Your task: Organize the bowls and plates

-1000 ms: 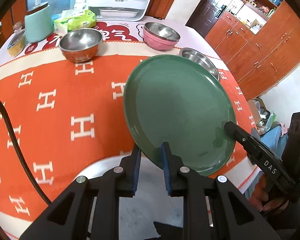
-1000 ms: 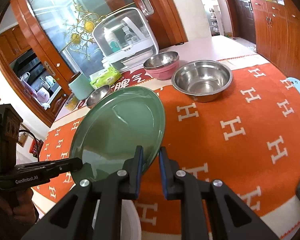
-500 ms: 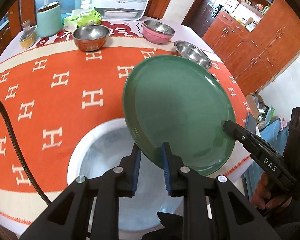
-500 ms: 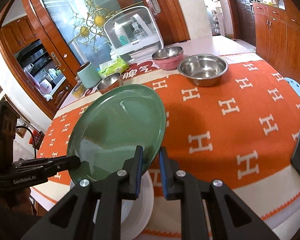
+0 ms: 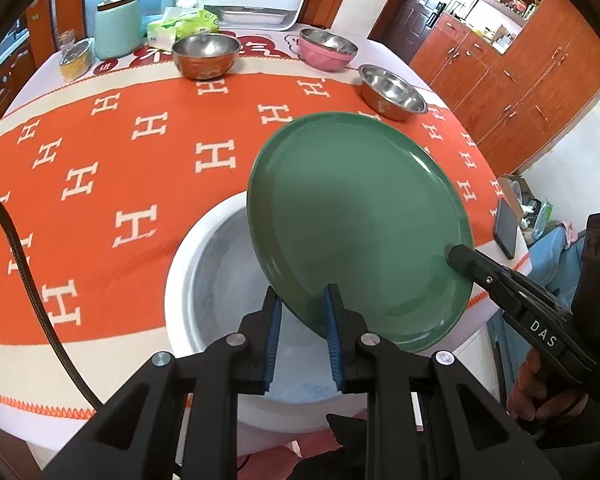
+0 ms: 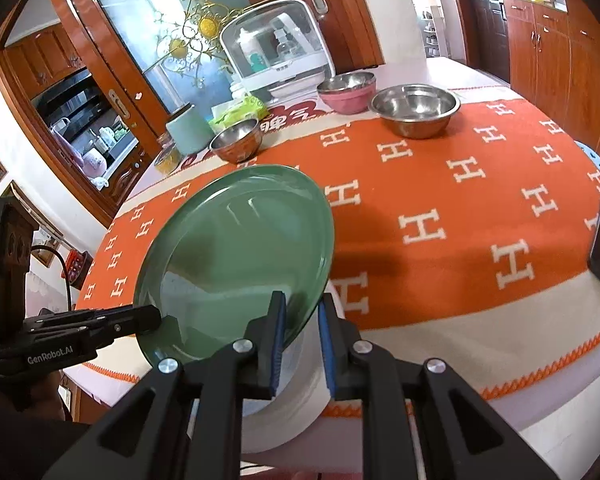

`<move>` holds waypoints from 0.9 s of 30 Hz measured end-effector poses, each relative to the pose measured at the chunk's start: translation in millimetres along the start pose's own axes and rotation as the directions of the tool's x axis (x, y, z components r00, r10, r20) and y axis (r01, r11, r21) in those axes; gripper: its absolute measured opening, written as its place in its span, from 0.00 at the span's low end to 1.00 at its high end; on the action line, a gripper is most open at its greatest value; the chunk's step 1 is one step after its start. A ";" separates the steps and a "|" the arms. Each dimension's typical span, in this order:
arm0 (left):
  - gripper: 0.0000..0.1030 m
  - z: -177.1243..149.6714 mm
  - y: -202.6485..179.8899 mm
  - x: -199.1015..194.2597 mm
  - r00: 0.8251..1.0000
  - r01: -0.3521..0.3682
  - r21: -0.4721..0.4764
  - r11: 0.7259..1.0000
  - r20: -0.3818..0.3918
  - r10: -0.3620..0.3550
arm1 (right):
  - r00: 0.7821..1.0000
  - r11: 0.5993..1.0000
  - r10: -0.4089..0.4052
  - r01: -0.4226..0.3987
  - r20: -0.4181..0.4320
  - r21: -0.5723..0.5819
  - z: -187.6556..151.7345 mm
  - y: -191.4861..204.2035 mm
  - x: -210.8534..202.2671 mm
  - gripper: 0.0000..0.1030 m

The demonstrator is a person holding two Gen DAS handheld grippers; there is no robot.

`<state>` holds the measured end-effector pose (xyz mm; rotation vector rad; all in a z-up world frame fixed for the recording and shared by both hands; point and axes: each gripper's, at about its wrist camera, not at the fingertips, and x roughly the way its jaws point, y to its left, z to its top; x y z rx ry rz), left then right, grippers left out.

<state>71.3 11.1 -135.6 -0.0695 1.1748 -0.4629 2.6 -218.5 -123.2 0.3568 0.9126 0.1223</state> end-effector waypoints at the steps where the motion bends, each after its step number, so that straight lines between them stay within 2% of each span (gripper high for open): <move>1: 0.19 -1.8 1.8 -0.4 1.000 -0.002 0.000 1.000 -0.003 0.002 | 1.000 1.000 -0.002 0.002 -0.005 0.000 -3.2 2.6 0.4 0.16; 13: 0.19 -25.8 22.0 4.4 0.998 -0.016 -0.014 1.000 -0.067 0.015 | 0.998 1.000 -0.018 0.018 -0.067 0.007 -30.9 19.7 6.1 0.17; 27: 0.20 -37.9 36.0 11.2 0.993 -0.044 -0.025 0.999 -0.114 0.041 | 0.992 0.999 -0.037 0.036 -0.124 -0.007 -42.3 34.0 16.6 0.18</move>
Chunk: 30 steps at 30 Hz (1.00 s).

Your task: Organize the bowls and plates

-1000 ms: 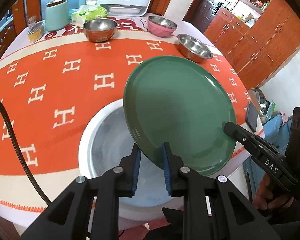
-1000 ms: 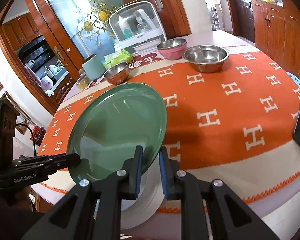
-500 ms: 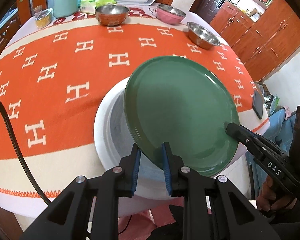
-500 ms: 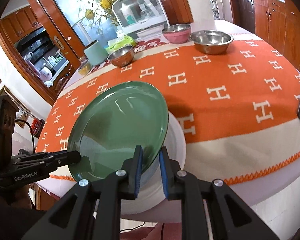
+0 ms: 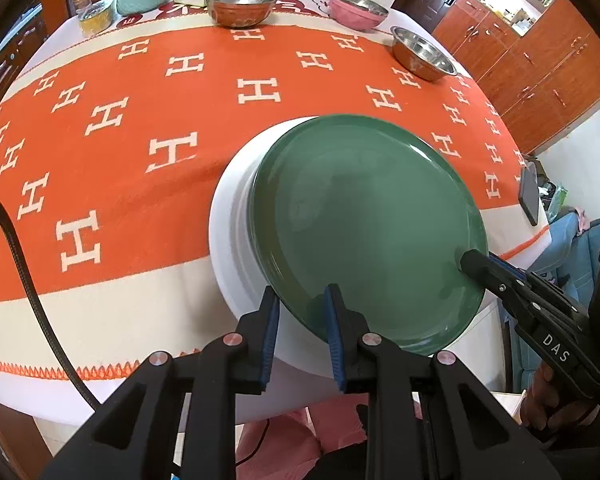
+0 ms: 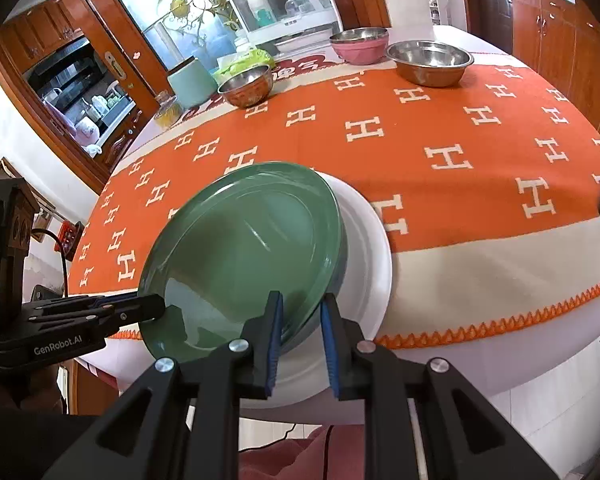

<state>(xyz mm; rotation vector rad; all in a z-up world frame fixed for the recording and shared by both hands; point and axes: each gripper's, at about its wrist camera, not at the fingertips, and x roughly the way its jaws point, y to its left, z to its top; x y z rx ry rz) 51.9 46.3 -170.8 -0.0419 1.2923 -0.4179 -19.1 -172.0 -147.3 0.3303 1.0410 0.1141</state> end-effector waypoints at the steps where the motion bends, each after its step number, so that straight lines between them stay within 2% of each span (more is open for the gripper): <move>1: 0.20 -0.3 0.5 0.6 1.000 0.000 0.001 1.000 -0.003 0.000 | 1.000 1.000 -0.004 0.004 -0.005 -0.001 0.0 0.9 0.9 0.18; 20: 0.20 2.6 5.9 8.4 0.999 -0.005 0.025 1.000 -0.035 0.006 | 0.997 0.999 -0.054 0.054 -0.052 0.002 -1.6 6.6 6.6 0.24; 30: 0.24 21.4 -6.6 -11.3 0.998 0.016 0.106 0.994 0.066 -0.023 | 0.994 0.995 -0.098 0.097 -0.040 -0.017 10.4 7.2 3.3 0.25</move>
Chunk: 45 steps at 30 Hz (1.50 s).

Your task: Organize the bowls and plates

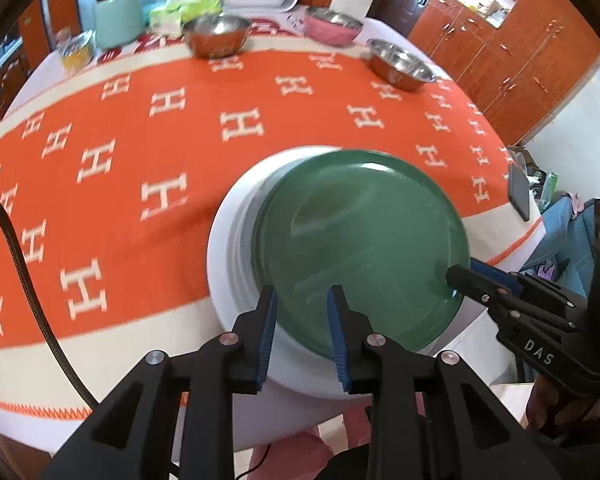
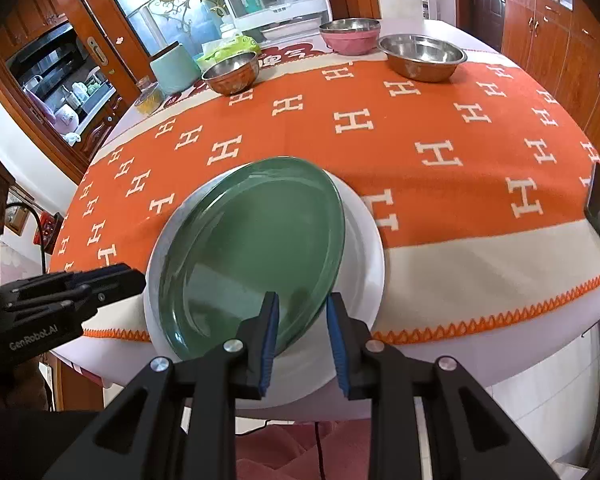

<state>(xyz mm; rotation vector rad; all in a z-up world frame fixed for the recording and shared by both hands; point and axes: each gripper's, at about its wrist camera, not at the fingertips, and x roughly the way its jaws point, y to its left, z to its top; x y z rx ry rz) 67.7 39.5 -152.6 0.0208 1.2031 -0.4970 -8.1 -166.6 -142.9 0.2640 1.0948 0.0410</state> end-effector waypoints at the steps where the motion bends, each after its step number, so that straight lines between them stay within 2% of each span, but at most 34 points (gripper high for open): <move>1: 0.24 2.6 -1.7 -1.1 1.000 0.001 0.005 1.000 0.006 -0.001 | 1.000 1.000 -0.004 0.004 0.001 -0.006 1.4 0.5 -0.6 0.25; 6: 0.26 16.6 -9.2 -5.0 0.999 0.005 0.014 1.000 0.034 -0.006 | 1.000 0.999 -0.012 0.013 0.014 -0.049 7.4 1.2 -5.5 0.26; 9: 0.28 24.6 -15.4 -7.3 0.999 0.000 0.016 1.000 0.052 -0.001 | 0.998 0.995 -0.005 0.011 0.056 -0.101 12.3 3.7 -14.9 0.27; 11: 0.29 29.6 -19.6 -8.1 0.998 -0.002 0.014 1.000 0.059 0.002 | 0.996 0.988 -0.018 0.031 0.089 -0.150 15.1 7.8 -23.2 0.37; 14: 0.31 38.0 -26.4 -10.2 0.998 0.006 0.002 1.000 0.060 -0.006 | 0.992 0.970 -0.031 0.060 0.125 -0.236 18.4 15.3 -32.2 0.45; 16: 0.41 44.3 -32.0 -13.4 0.997 0.005 -0.005 1.000 0.076 -0.005 | 0.990 0.952 -0.041 0.079 0.133 -0.296 20.7 18.6 -35.8 0.45; 18: 0.43 49.1 -37.3 -15.5 0.996 -0.004 -0.010 1.000 0.092 0.005 | 0.990 0.938 -0.040 0.084 0.134 -0.337 23.3 18.9 -38.4 0.45; 20: 0.45 54.8 -42.6 -17.4 0.995 -0.012 -0.018 1.000 0.101 0.014 | 0.990 0.932 -0.037 0.084 0.136 -0.353 25.6 15.9 -40.7 0.45; 24: 0.61 67.6 -53.4 -21.6 0.992 -0.037 -0.052 0.998 0.119 0.043 | 0.989 0.924 -0.036 0.088 0.144 -0.372 36.8 2.4 -45.4 0.45; 27: 0.68 76.3 -65.7 -22.3 0.987 -0.085 -0.047 0.995 0.131 0.091 | 0.988 0.917 -0.031 0.088 0.150 -0.388 46.0 -6.1 -47.9 0.46; 30: 0.69 84.0 -77.6 -22.6 0.983 -0.106 -0.063 0.992 0.144 0.114 | 0.988 0.906 -0.016 0.080 0.156 -0.415 57.6 -17.0 -50.4 0.51; 37: 0.72 101.7 -104.0 -17.6 0.978 -0.125 -0.099 0.987 0.157 0.139 | 0.987 0.877 -0.002 0.080 0.162 -0.474 82.0 -46.0 -52.5 0.51; 45: 0.73 137.9 -139.7 -0.8 0.968 -0.155 -0.135 0.979 0.176 0.178 | 0.981 0.868 0.007 0.091 0.195 -0.488 119.0 -93.5 -56.6 0.51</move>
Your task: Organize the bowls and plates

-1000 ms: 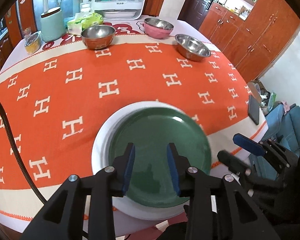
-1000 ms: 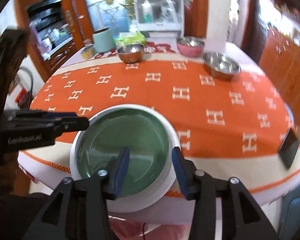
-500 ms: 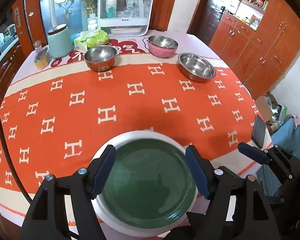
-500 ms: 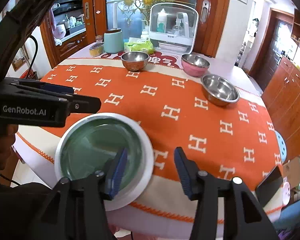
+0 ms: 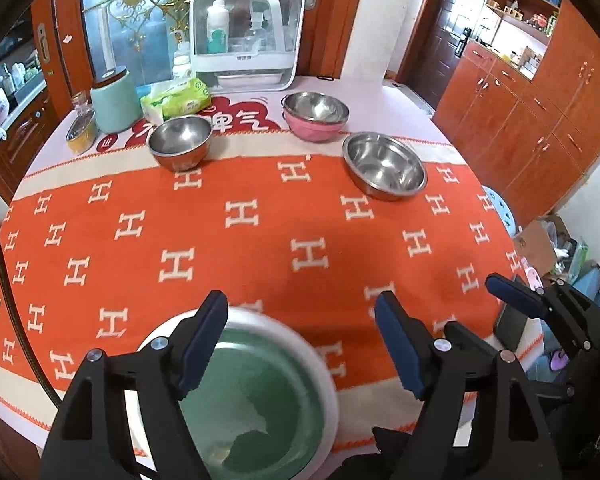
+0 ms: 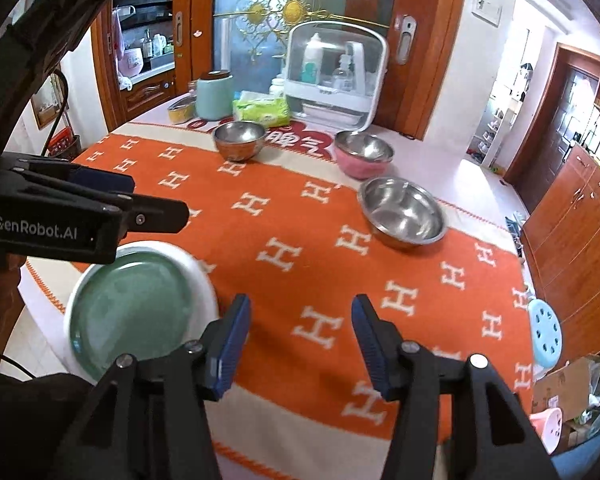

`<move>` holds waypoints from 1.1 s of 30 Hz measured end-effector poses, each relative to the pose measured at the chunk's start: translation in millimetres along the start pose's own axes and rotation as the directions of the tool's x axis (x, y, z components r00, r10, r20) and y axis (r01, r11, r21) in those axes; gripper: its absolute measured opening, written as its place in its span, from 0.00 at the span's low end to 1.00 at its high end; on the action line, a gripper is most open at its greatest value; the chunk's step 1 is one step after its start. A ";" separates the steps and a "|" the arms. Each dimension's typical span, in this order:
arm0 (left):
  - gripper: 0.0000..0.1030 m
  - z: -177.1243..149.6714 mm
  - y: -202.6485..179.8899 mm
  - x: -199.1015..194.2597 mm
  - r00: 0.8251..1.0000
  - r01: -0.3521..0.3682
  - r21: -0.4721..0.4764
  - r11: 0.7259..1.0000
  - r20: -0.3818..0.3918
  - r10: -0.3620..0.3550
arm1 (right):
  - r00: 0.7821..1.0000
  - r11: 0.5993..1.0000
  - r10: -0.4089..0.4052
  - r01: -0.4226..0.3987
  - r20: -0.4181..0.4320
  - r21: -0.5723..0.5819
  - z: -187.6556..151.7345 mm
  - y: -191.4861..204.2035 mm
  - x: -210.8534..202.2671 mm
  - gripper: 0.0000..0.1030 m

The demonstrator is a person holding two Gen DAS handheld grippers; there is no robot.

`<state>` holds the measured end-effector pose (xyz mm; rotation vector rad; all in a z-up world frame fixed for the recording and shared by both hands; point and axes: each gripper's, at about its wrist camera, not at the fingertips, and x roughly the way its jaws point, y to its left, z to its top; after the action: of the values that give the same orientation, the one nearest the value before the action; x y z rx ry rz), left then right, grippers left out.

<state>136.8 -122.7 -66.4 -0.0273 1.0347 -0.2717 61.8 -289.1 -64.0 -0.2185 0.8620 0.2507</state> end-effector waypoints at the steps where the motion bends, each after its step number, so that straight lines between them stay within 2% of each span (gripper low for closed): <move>1: 0.73 3.0 -3.6 2.1 1.000 0.001 -0.004 1.000 0.000 -0.001 | 1.000 1.000 -0.002 0.002 0.004 -0.003 0.8 -8.6 0.4 0.51; 9: 0.73 40.1 -48.0 25.8 0.999 -0.027 -0.018 0.999 0.028 0.028 | 0.999 1.000 -0.005 0.004 0.045 0.012 13.4 -80.5 3.1 0.51; 16: 0.73 74.0 -72.4 49.1 0.998 -0.059 -0.034 0.998 0.027 0.060 | 0.996 1.000 -0.022 0.020 0.089 0.023 35.7 -137.7 14.0 0.51; 25: 0.73 115.2 -87.0 79.3 0.993 -0.117 -0.041 0.992 0.012 0.117 | 0.993 0.998 -0.026 0.018 0.116 0.064 63.6 -184.7 46.2 0.51; 33: 0.73 140.3 -87.0 114.8 0.987 -0.158 -0.060 0.986 -0.050 0.155 | 0.995 0.987 0.008 -0.024 0.102 0.157 73.4 -212.1 79.4 0.51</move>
<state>293.2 -248.6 -78.3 0.0023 1.0837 -0.0967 228.6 -458.8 -60.0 -0.0503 0.7794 0.2059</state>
